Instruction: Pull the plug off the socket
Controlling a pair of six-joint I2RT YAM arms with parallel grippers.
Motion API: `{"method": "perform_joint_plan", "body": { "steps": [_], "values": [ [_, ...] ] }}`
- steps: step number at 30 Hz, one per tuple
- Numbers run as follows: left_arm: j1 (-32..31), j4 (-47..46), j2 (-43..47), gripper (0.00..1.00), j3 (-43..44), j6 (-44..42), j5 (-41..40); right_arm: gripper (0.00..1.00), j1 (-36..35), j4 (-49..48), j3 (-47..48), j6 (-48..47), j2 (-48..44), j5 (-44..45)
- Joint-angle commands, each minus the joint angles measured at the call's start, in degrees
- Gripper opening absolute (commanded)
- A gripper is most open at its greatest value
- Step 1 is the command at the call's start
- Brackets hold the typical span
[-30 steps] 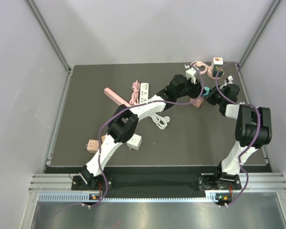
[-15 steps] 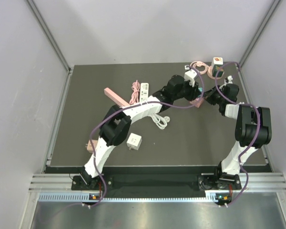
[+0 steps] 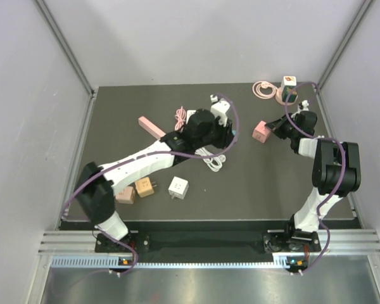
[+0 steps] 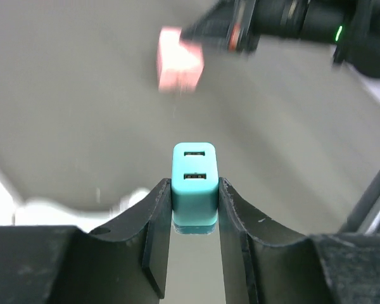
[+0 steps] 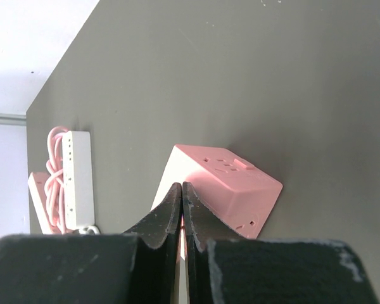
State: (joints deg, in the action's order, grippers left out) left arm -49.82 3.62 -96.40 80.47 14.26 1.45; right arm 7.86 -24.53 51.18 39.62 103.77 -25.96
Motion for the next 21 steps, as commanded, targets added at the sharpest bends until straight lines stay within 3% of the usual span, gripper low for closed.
{"method": "perform_joint_plan", "body": {
  "steps": [1, 10, 13, 21],
  "values": [
    [-3.16, 7.71, 8.92, 0.00, -8.19, 6.65, -5.91, 0.00, -0.83, 11.00, -1.61, -4.46, 3.20, 5.83],
    [-12.57, 22.47, 12.73, 0.00, -20.24, 17.80, -13.13, 0.00, -0.83, 12.49, -0.20, -4.81, 4.60, 4.42],
    [-14.68, 23.36, 14.04, 0.00, -23.32, 20.10, -15.51, 0.00, -0.74, 12.23, -0.47, -4.90, 4.34, 4.42],
    [-15.22, 28.02, 11.25, 0.00, -23.87, 22.83, -21.66, 0.00, -0.83, 12.14, -0.55, -5.07, 4.34, 4.42]
  ]
}}
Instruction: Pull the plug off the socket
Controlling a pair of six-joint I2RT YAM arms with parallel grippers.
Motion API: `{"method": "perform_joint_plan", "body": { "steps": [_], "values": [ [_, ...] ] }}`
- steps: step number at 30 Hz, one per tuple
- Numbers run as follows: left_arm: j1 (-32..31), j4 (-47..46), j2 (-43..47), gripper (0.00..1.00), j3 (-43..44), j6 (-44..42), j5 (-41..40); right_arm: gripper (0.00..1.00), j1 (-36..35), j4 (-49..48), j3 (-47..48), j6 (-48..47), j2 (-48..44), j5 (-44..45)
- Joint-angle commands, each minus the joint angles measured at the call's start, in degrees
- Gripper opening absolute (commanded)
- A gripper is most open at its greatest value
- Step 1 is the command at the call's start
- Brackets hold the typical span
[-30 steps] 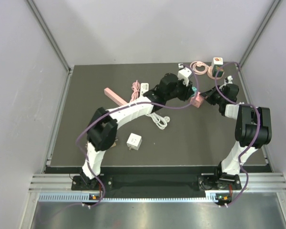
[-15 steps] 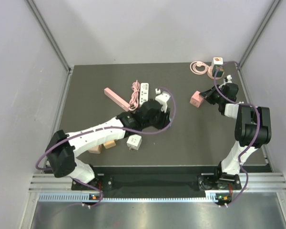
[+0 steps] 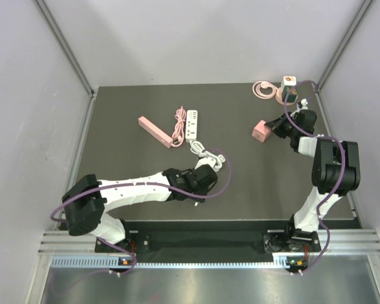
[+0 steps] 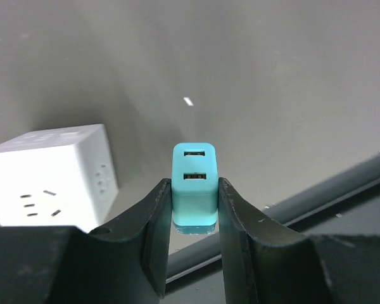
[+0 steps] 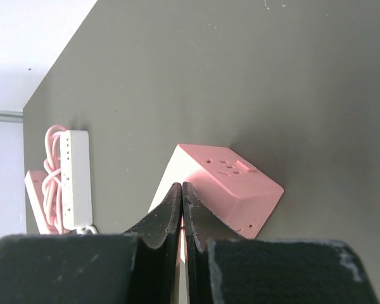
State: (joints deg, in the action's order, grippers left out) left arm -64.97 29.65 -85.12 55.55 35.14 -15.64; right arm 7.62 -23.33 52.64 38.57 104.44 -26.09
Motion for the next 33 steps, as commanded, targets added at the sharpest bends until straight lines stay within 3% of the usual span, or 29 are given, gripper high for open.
{"method": "perform_joint_plan", "body": {
  "steps": [1, 11, 14, 17, 18, 26, 33],
  "values": [
    [-0.07, 2.17, -0.57, 0.00, 1.75, 1.95, -5.53, 0.00, -0.59, 10.94, -1.93, -3.94, 3.66, 4.55],
    [-0.07, 6.21, -7.51, 0.00, 5.45, 2.48, -10.38, 0.00, -0.59, 10.68, -2.19, -3.94, 3.57, 4.47],
    [-0.16, 5.42, -7.43, 0.08, 5.45, 2.40, -9.59, 0.00, -0.59, 10.59, -2.28, -3.94, 3.49, 4.47],
    [-0.07, 4.80, -7.08, 0.21, 5.18, 2.31, -9.23, 0.00, -0.59, 10.59, -2.28, -4.11, 3.49, 4.47],
    [-0.07, 4.63, -6.90, 0.32, 4.83, 2.31, -9.06, 0.00, -0.59, 10.59, -2.28, -3.94, 3.49, 4.47],
    [-0.07, 4.19, -4.71, 0.61, 3.60, 1.96, -9.59, 0.00, -0.59, 10.59, -2.28, -4.03, 3.49, 4.38],
    [-0.07, 2.87, -0.31, 0.66, 3.77, 0.73, -10.02, 0.00, -0.67, 10.59, -2.28, -4.03, 3.57, 4.38]
  ]
}}
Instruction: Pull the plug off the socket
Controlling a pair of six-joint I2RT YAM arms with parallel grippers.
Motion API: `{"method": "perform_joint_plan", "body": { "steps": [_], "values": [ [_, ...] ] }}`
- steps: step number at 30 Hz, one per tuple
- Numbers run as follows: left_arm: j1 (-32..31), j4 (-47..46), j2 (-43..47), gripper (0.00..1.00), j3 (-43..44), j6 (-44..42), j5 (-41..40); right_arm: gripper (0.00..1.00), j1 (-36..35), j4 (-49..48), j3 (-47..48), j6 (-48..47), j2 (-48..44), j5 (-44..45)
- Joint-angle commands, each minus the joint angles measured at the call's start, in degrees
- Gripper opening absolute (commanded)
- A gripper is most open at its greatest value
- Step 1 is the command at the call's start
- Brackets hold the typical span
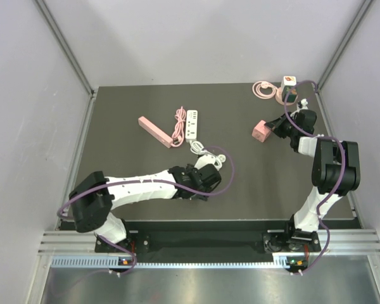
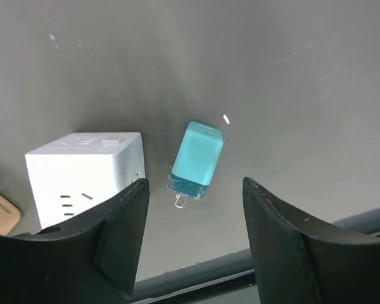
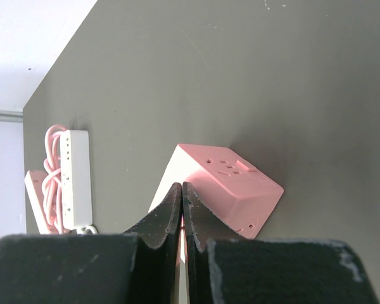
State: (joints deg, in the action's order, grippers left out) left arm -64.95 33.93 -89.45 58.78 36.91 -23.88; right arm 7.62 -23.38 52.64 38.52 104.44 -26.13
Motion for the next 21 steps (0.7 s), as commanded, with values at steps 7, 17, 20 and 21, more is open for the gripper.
{"method": "perform_joint_plan", "body": {
  "steps": [7, 17, 20, 21],
  "values": [
    [-0.09, -6.59, 9.37, 0.64, 1.60, -5.60, -1.79, 0.00, -0.67, 10.63, -2.19, -4.07, 3.49, 4.51],
    [1.31, -27.76, 12.55, 0.65, 2.38, -15.36, -3.55, 0.00, -0.94, 10.63, -2.28, -4.33, 3.13, 4.86],
    [3.59, -33.31, 9.23, 0.66, 5.10, -18.35, 0.31, 0.00, -1.03, 10.72, -2.28, -4.25, 3.13, 5.04],
    [5.17, -33.49, 7.90, 0.66, 7.55, -19.32, 1.54, 0.00, -1.03, 10.72, -2.28, -4.33, 3.22, 5.04]
  ]
}}
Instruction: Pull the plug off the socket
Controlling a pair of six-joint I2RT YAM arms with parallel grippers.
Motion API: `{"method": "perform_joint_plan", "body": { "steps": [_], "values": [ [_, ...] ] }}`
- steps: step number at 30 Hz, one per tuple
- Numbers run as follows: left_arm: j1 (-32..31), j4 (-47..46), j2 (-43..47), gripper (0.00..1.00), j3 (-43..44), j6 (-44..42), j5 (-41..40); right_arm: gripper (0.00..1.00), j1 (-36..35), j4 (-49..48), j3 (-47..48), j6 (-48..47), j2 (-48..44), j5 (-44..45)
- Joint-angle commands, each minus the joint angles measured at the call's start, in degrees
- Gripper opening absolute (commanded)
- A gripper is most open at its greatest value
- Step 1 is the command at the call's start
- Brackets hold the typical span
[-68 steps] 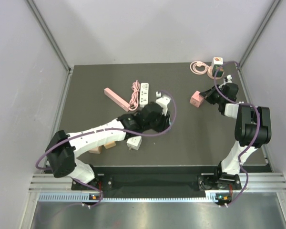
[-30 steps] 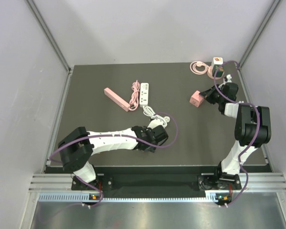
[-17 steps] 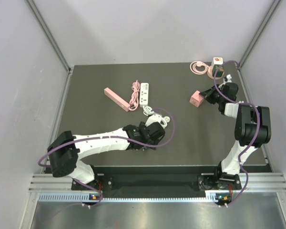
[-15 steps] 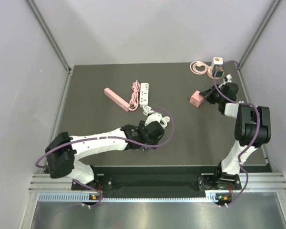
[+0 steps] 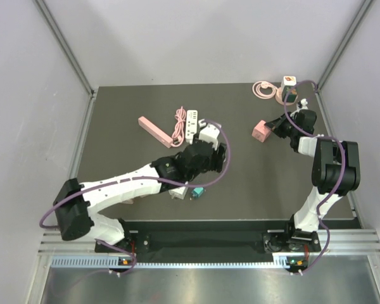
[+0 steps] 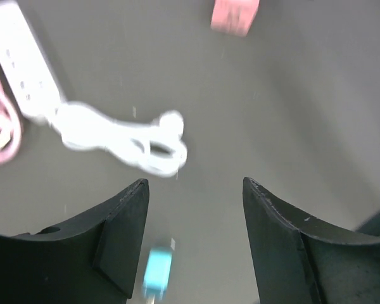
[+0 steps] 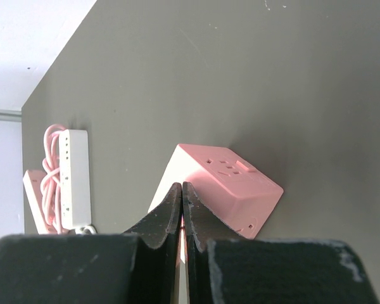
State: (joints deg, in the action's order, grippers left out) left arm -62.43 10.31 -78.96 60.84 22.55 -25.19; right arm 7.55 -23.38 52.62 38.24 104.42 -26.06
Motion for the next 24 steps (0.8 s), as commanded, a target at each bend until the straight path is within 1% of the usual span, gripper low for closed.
{"method": "perform_joint_plan", "body": {
  "steps": [1, 2, 4, 8, 12, 14, 17, 20, 21, 23, 24],
  "values": [
    [3.54, -10.82, -3.91, 0.66, 7.00, -5.40, 4.00, 0.00, -0.96, 10.72, -2.26, -4.14, 3.16, 4.88],
    [4.42, -11.62, -6.71, 0.65, 8.49, -5.84, 6.44, 0.01, -1.05, 10.72, -2.26, -4.22, 3.07, 4.88],
    [6.70, -13.19, -9.45, 0.65, 12.62, -7.07, 8.74, 0.01, -1.22, 10.54, -2.26, -4.40, 2.81, 4.97],
    [11.88, -17.42, -17.09, 0.65, 19.82, -7.78, 16.37, 0.06, -1.66, 10.54, -2.26, -4.84, 2.72, 5.06],
    [15.93, -22.16, -24.12, 0.64, 25.72, -8.74, 21.30, 0.08, -1.84, 10.54, -2.00, -5.02, 2.63, 5.15],
    [17.60, -25.40, -28.17, 0.63, 27.48, -9.88, 22.37, 0.09, -2.10, 10.28, -2.35, -5.37, 2.28, 5.23],
    [19.19, -28.84, -32.21, 0.63, 27.06, -12.26, 22.99, 0.15, -2.54, 9.41, -2.96, -5.72, 1.14, 6.11],
    [21.11, -34.90, -34.68, 0.64, 21.71, -13.23, 24.04, 0.21, -2.63, 9.23, -2.96, -5.89, 1.05, 5.85],
    [21.73, -37.18, -35.21, 0.64, 20.73, -12.88, 24.74, 0.25, -2.63, 9.23, -2.96, -5.98, 1.05, 5.85],
    [24.27, -39.04, -36.35, 0.64, 18.71, -11.92, 26.49, 0.30, -2.63, 9.14, -2.88, -6.24, 0.87, 5.68],
    [25.07, -40.70, -36.44, 0.64, 18.18, -11.13, 27.12, 0.34, -2.63, 9.14, -2.79, -6.59, 0.78, 5.06]
  ]
}}
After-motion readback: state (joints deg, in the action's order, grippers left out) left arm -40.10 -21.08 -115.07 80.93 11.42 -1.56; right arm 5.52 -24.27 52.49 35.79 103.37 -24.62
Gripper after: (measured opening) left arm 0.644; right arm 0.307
